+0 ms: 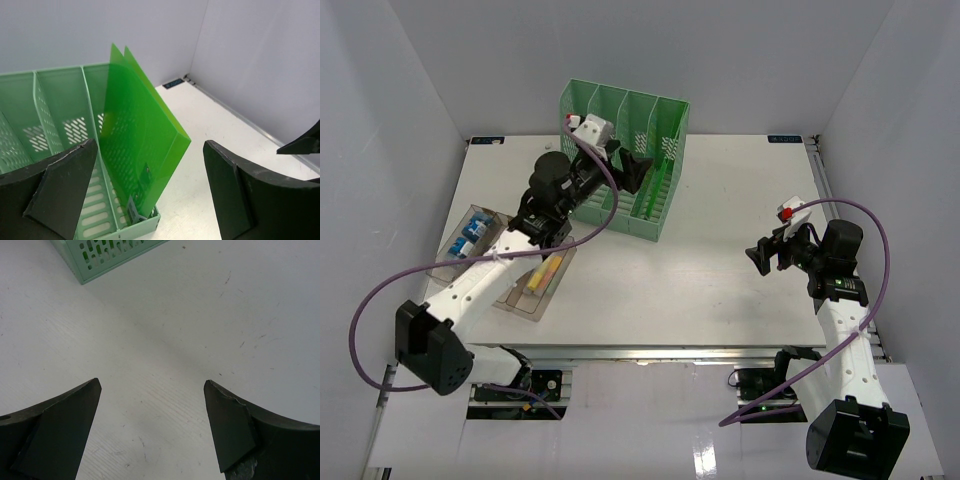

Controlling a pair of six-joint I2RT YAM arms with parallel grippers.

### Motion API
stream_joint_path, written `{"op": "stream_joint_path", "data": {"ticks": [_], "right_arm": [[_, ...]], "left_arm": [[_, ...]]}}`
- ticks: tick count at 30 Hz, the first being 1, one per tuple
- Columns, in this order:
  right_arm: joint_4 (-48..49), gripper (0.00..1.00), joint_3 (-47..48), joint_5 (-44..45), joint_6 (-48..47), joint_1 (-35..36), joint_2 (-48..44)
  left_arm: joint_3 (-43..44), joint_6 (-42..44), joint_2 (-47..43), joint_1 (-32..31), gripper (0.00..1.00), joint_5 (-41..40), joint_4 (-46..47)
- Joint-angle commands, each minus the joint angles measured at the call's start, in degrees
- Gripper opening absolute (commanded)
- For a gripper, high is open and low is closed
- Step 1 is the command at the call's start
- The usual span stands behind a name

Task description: Organize the desk

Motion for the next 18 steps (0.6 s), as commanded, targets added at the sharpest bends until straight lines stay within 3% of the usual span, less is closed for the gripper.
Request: {"op": "stream_joint_path", "data": {"ticks": [1,9,18], "right_arm": [[1.2,0.9,-0.2,-2.9,-1.1,-0.4,0.3],[2.9,0.9,0.5,-1.3,5.5,-1.7,0.7],[3.3,0.9,-0.6,9.4,11.9,-2.1,-3.2]], "left_arm": [[-4.6,0.3,-11.1,-0.1,0.98,-0.8,-6.3],[-21.0,-5.5,-29.9,-0.1,0.98,7.4,-14.6],[-38.6,-8.5,-49.5,-0.1,0.98,3.1,-18.1]]}}
